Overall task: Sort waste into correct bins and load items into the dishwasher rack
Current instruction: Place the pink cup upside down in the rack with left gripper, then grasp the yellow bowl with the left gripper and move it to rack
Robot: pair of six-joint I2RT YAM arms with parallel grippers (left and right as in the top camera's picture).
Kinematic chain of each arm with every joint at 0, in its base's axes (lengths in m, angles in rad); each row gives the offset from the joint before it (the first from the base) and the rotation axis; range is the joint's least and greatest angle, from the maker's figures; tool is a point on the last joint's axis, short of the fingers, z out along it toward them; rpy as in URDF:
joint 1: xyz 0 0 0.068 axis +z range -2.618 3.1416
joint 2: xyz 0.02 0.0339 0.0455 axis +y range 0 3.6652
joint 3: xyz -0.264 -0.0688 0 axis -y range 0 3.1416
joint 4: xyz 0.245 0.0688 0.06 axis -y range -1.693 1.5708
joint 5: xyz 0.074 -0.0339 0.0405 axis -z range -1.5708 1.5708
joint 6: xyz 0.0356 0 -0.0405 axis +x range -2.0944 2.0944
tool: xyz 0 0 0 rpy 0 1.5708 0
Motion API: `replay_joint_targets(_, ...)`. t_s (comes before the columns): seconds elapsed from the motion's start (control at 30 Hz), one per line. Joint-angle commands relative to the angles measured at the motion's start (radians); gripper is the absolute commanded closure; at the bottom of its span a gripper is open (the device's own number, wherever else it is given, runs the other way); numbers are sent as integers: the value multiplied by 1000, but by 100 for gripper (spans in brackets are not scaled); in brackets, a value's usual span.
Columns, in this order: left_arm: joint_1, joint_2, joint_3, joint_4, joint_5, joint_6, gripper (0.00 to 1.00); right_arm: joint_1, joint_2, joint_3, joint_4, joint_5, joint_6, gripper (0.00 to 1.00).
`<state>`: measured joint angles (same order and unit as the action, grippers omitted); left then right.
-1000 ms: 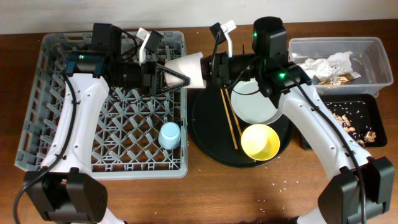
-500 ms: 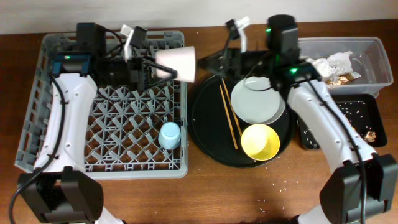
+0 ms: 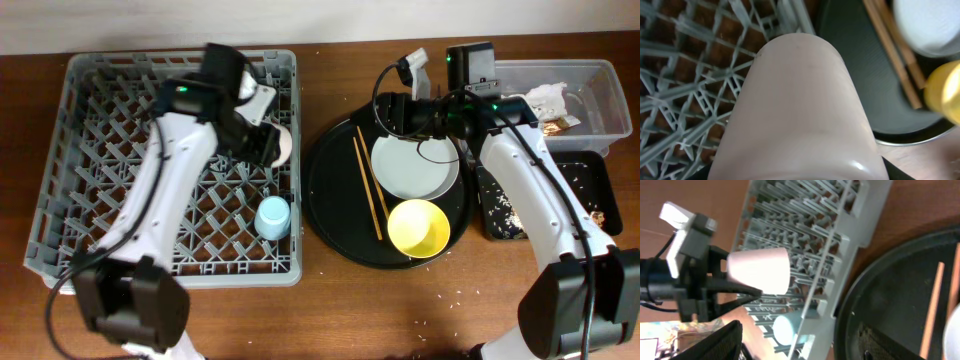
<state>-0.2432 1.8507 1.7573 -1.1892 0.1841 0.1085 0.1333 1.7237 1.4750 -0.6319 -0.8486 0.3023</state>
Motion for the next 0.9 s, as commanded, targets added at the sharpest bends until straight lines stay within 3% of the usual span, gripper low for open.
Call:
replay_joint_targets(0.0,-51,118,12,-47,-192,-61,44,-4,2,2,-22,42,-41,26)
replay_joint_targets(0.13,-56,207,12,-66,-193,-60,44,-4,2,2,-29,49,-41,26)
replay_joint_targets(0.23,-56,208,26,-56,-193,-60,13,-6,2,3,-30,50,-45,25)
replay_joint_targets(0.33,-59,208,167,-143,-190,-60,13,-67,-18,19,-40,49,-44,18)
replay_joint_targets(0.47,-137,208,412,-224,-41,-60,14,-320,-109,126,-206,131,-89,13)
replay_joint_targets(0.53,-216,214,415,-191,34,-84,14,-441,-162,182,-353,421,-92,11)
replay_joint_targets(0.6,-291,232,399,-162,32,-124,14,-490,-199,188,-427,762,-55,1)
replay_joint_targets(0.67,-376,295,387,-119,26,-144,15,-501,-202,185,-492,1011,-24,2)
replay_joint_targets(0.73,-426,352,387,-102,-27,-190,16,-501,-189,179,-502,1018,-25,1)
replay_joint_targets(0.87,-496,499,387,-60,-48,-277,30,-500,-178,179,-505,981,-24,1)
